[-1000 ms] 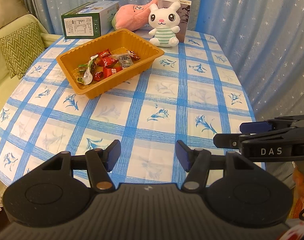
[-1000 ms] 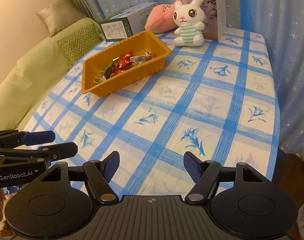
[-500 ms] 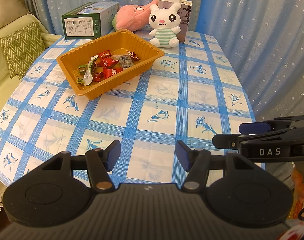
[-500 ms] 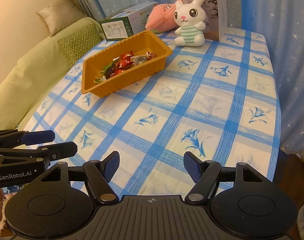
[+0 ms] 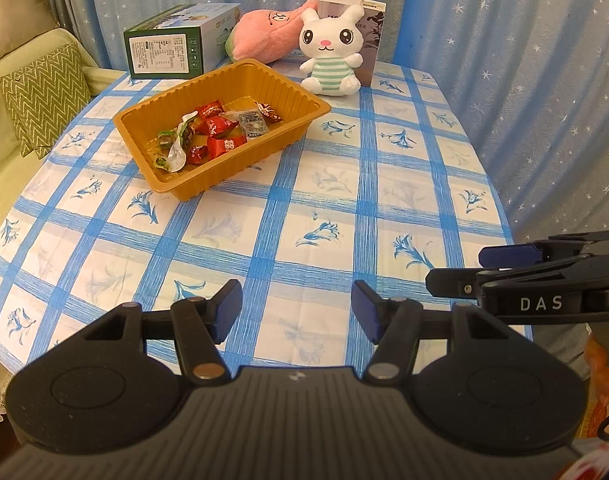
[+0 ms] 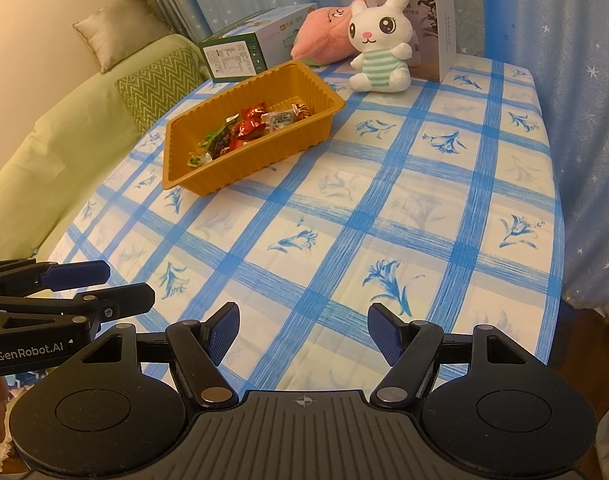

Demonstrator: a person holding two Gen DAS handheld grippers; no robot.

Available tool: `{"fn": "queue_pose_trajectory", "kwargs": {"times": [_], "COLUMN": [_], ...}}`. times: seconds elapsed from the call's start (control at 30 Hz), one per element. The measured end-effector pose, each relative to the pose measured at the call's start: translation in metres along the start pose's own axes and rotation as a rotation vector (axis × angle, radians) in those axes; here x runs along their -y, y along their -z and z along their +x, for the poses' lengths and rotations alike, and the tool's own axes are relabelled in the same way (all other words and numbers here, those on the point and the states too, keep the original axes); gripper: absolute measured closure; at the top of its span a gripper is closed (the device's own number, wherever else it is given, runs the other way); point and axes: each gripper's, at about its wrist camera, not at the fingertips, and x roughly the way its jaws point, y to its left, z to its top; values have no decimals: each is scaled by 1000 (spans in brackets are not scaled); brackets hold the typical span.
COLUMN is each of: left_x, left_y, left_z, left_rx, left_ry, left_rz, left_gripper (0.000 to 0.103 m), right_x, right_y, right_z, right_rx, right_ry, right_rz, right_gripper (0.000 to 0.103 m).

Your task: Organize snacks

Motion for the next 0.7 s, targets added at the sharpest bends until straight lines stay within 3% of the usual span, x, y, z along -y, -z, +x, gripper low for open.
{"fn": "queue_pose_trajectory", "kwargs": {"times": [0.7], "left_x": [-3], "left_y": [-5], "left_z": [4], "left_rx": [9], "left_ry": [-8], "left_rz": [-5], "left_gripper": [45], "right_x": [-1], "right_y": [-1], "right_z": [1], "right_rx": [-1], "right_ry": [-2], "right_rz": [0], "right_gripper": [32]}}
